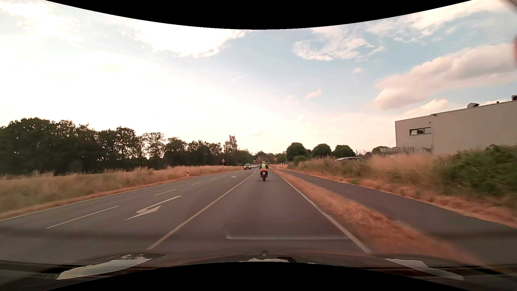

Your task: Follow the waypoints while adhering to traffic rules and regulations

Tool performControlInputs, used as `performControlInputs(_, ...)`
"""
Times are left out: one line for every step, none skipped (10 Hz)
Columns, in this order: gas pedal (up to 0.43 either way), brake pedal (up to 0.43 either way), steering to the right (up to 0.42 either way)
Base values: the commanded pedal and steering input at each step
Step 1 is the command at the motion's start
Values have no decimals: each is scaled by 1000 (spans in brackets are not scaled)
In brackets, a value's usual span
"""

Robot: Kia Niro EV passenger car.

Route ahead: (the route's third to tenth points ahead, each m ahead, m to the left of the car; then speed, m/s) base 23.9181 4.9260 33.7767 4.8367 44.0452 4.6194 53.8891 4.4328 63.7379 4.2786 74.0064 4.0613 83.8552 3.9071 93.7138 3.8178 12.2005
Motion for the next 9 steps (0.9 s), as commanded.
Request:
performControlInputs(157,0,-4)
performControlInputs(157,0,-4)
performControlInputs(157,0,-4)
performControlInputs(157,0,-4)
performControlInputs(157,0,-4)
performControlInputs(157,0,-4)
performControlInputs(157,0,-3)
performControlInputs(157,0,-1)
performControlInputs(157,0,-1)
